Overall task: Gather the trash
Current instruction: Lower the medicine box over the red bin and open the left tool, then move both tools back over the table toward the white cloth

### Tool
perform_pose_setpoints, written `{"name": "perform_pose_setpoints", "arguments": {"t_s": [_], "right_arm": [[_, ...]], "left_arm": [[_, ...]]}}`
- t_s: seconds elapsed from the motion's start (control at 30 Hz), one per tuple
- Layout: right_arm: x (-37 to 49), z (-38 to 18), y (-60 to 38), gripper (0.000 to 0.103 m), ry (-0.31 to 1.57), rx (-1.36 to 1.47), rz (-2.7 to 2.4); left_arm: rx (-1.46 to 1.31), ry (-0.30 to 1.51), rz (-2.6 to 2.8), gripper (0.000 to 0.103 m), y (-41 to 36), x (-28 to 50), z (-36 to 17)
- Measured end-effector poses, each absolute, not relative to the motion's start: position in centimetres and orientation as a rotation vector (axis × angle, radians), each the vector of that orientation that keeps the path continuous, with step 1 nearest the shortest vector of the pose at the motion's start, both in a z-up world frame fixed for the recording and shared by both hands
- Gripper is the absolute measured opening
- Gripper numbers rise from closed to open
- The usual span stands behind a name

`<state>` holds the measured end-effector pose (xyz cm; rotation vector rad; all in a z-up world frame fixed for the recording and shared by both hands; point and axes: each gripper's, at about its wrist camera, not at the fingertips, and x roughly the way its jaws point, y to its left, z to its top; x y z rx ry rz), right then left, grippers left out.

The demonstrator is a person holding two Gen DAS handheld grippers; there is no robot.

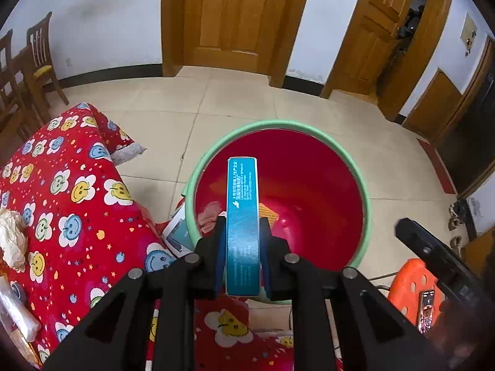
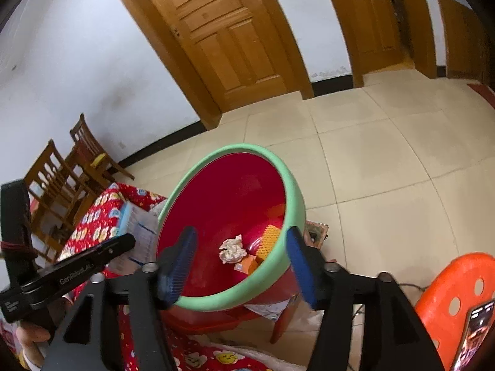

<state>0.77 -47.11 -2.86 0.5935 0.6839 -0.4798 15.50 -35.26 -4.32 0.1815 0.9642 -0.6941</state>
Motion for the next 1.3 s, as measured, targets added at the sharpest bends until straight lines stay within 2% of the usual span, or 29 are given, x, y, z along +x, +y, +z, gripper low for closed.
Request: {"name": "perform_pose_setpoints", "arguments": {"t_s": [0.07,0.23,0.47,0.57,0.67,1.3], "right_arm": [[0.5,-2.9,-47.3,0.063,0.682,0.6,-0.484],[0.4,-2.7,-47.1,0.064,0.682,0.609,-0.48],[0.0,-2.0,-46.1,0.065,0.678,0.609,-0.456],[0.0,-1.6,-45.6,0.066,0.678,0.606,-0.443],[-0.1,-1.1,-44.8,0.072,0.673,0.6,-0.426],[1.9,-0.1,-37.5,0.072,0.724,0.529,-0.264]], "left_arm": [[0.171,0.968,-0.686,0.046,-35.1,15.4,-4.3],[0.168,0.937,-0.651,0.059,-34.0,14.7,-3.5],[0.145,0.922,-0.593,0.07,-31.5,14.3,-2.7],[0.121,0.928,-0.561,0.072,-29.9,14.1,-2.5],[0.095,0.935,-0.532,0.072,-28.1,13.9,-2.4],[0.002,0.904,-0.345,0.073,-16.6,11.8,-0.7]]}}
